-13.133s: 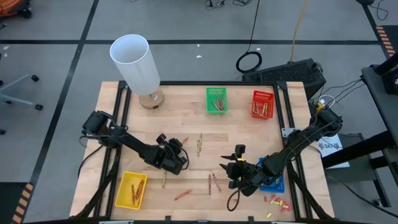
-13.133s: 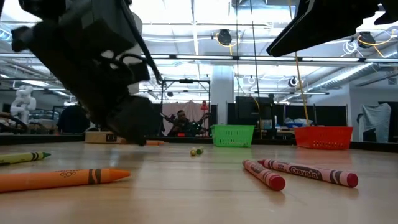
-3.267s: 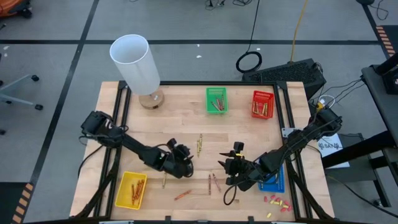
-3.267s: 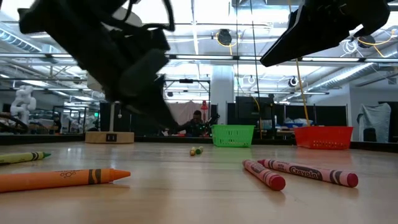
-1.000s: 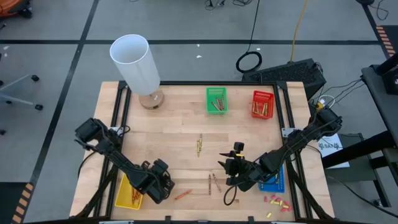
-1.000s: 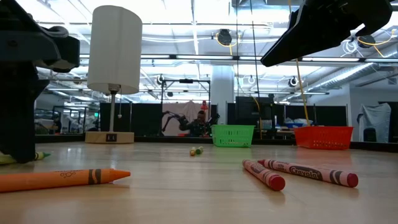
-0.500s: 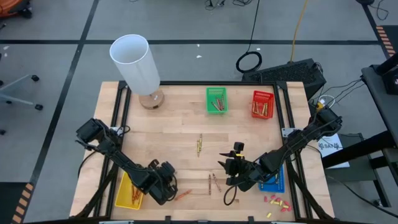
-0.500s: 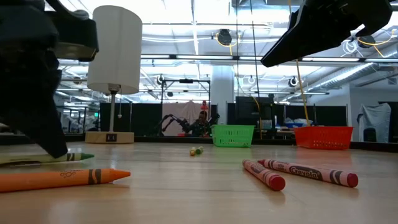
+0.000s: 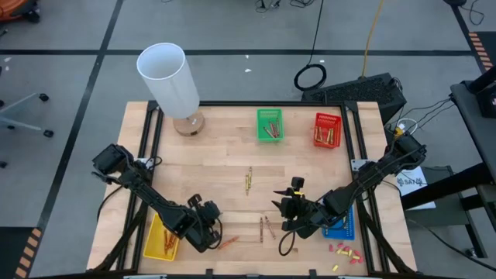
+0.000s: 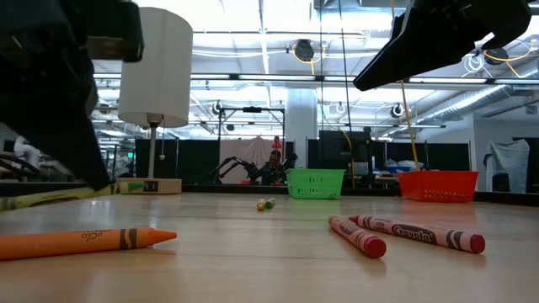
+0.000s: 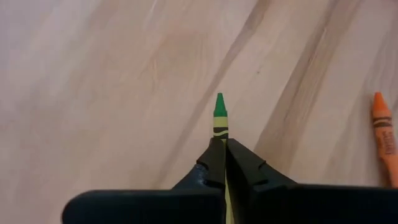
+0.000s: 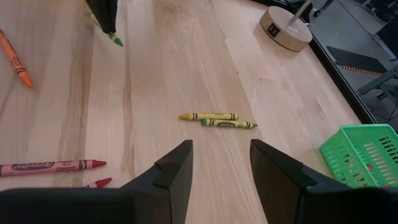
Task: Sort crayons
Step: Put the green crayon into the red bin
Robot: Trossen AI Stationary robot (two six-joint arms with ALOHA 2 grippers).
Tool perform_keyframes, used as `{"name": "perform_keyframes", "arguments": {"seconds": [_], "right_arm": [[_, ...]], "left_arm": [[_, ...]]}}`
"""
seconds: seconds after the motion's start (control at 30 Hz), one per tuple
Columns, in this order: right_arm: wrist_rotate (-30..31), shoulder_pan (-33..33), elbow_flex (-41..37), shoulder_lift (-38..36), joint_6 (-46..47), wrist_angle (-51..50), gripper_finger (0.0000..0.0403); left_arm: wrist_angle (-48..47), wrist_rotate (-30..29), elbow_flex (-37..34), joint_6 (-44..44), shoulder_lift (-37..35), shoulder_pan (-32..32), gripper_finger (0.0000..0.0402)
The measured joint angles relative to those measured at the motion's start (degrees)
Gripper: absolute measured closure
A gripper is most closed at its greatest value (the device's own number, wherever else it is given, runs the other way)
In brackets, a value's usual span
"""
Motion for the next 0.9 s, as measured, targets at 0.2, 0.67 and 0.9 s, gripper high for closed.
{"name": "perform_keyframes", "arguments": {"seconds": [0.2,0.67,0.9], "right_arm": [[0.0,0.0,0.0,0.0,0.0,0.0,0.0259],[0.0,0.0,0.0,0.0,-0.2,0.0,0.0259],[0.0,0.0,0.0,0.0,-0.2,0.0,0.0259]], "left_arm": [[0.1,-1.1,0.0,4.4,0.0,2.1,0.0402],[-0.2,0.3,0.0,1.8,0.0,2.7,0.031],[-1.4,0.1,0.0,-4.0,0.1,-2.2,0.0288]]}}
